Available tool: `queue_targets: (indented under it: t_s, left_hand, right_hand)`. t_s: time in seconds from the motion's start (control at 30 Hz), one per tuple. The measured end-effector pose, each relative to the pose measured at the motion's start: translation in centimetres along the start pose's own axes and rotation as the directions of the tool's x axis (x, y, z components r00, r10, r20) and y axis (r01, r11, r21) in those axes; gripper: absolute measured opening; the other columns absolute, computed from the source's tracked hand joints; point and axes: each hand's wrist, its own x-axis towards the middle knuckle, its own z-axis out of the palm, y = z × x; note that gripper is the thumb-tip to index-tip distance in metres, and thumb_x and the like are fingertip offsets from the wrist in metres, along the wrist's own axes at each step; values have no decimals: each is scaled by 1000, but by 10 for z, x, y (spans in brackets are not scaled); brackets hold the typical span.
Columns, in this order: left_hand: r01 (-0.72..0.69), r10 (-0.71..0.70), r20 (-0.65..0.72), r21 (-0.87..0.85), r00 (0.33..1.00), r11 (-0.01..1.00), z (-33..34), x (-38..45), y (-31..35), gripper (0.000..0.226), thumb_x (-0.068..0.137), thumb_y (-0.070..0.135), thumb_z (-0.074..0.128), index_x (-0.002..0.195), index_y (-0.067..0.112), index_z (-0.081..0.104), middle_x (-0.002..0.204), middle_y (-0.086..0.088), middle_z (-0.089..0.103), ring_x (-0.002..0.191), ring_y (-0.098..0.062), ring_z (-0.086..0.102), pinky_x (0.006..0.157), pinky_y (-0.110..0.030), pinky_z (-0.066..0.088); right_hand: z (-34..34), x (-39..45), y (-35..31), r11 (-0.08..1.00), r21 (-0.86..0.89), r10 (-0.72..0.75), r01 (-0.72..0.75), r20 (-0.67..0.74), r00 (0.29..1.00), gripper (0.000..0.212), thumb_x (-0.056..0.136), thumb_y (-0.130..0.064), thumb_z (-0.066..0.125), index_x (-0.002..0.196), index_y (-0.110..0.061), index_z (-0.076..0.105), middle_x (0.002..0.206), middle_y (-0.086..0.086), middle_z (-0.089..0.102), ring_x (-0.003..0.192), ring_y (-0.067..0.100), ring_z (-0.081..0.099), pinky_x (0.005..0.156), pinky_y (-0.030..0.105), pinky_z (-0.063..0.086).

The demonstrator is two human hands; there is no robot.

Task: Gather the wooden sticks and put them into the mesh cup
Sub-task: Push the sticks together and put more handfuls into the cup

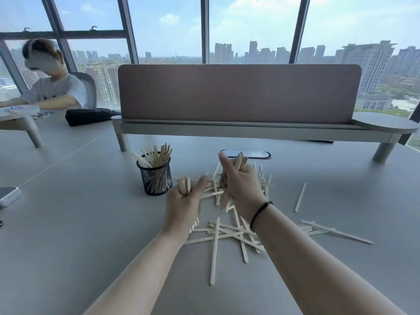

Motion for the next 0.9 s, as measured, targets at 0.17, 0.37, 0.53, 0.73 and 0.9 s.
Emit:
queue_targets:
  t_s: [0.17, 0.37, 0.53, 0.73, 0.9]
  left_hand:
    - [18, -37, -192, -96, 981, 995, -17, 13, 2, 60, 97, 37, 63, 47, 21, 34, 42, -1, 31, 43, -17, 28, 49, -28, 29]
    - [20, -22, -137, -14, 990, 1000, -16, 11, -3, 53, 88, 42, 70, 44, 20, 49, 43, -3, 45, 45, -19, 44, 57, -34, 46]
    - [145, -171, -143, -174, 975, 974, -14, 12, 5, 64, 95, 36, 66, 41, 25, 33, 39, 5, 25, 38, -15, 21, 47, -26, 20]
    - [165, -259, -164, -437, 952, 884, -29, 23, 13, 61, 97, 34, 62, 51, 23, 24, 42, 7, 17, 33, -11, 13, 39, -19, 12]
    - [176, -238, -119, -385, 964, 906, -32, 28, 10, 65, 99, 28, 60, 45, 24, 23, 39, 6, 18, 31, -10, 12, 38, -14, 14]
  right_hand:
    - [0, -3, 29, 998, -25, 53, -52, 36, 998, 44, 91, -35, 69, 59, -11, 51, 54, 7, 46, 46, 19, 44, 53, 33, 43]
    - [0, -7, 27, 992, 43, 119, -120, 16, 993, 49, 84, -37, 76, 62, -21, 36, 54, 3, 26, 42, 15, 24, 43, 24, 25]
    - [12, 1, 23, 987, 23, 161, -162, 22, 987, 51, 92, -39, 64, 56, -23, 32, 52, 5, 27, 39, 17, 23, 42, 24, 22]
    - [62, 22, -16, 974, 166, 131, -154, 144, 981, 55, 95, -36, 59, 51, -26, 29, 45, -3, 25, 40, 16, 18, 44, 24, 18]
    - [135, 55, -51, 959, 271, 52, -83, 118, 992, 55, 93, -46, 59, 53, -22, 30, 44, 0, 27, 40, 18, 23, 46, 25, 25]
